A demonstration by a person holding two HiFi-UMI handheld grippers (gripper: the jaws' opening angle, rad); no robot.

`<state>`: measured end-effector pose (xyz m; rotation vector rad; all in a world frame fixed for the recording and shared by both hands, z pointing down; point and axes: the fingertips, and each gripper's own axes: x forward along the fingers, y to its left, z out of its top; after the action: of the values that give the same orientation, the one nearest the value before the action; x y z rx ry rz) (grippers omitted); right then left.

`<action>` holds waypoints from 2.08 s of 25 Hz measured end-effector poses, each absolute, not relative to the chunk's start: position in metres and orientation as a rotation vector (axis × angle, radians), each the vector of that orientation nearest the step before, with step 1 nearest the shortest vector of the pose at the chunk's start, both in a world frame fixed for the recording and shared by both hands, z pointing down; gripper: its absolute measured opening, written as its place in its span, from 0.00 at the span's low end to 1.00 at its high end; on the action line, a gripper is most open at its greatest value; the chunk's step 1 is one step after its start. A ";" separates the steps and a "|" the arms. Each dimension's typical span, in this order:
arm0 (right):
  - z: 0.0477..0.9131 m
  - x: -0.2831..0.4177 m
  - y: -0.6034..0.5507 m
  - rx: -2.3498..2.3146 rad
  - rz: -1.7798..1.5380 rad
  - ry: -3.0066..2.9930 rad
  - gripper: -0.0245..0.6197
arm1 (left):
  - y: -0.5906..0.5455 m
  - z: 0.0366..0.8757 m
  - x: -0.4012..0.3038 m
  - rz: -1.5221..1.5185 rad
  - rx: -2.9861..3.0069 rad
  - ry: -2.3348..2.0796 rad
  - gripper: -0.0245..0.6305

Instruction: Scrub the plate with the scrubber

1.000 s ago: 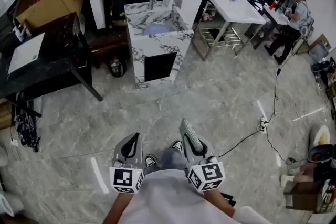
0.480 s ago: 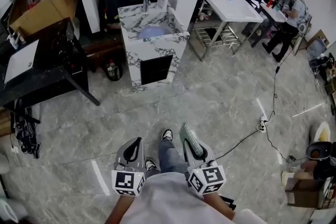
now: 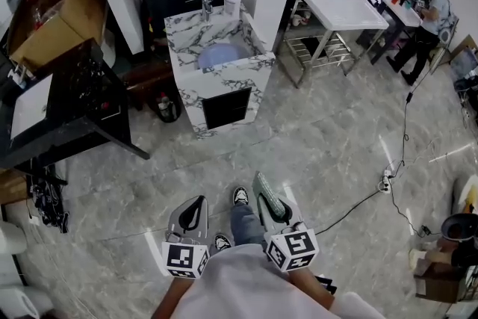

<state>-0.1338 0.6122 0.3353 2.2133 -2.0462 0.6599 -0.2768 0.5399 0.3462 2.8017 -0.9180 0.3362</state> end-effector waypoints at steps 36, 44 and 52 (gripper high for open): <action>0.360 0.052 0.376 2.027 0.787 -2.065 0.13 | 0.283 0.356 -0.097 0.368 2.721 -0.990 0.12; 0.353 0.073 0.303 1.938 0.779 -2.052 0.13 | 0.187 0.358 -0.064 0.365 2.714 -0.943 0.12; 0.349 0.078 0.214 1.781 0.758 -2.062 0.13 | 0.096 0.372 -0.045 0.360 2.637 -0.953 0.12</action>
<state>0.0780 0.2136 0.3491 1.7810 -2.0621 0.7583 -0.0452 0.0958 0.3716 2.6370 -0.9531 0.3595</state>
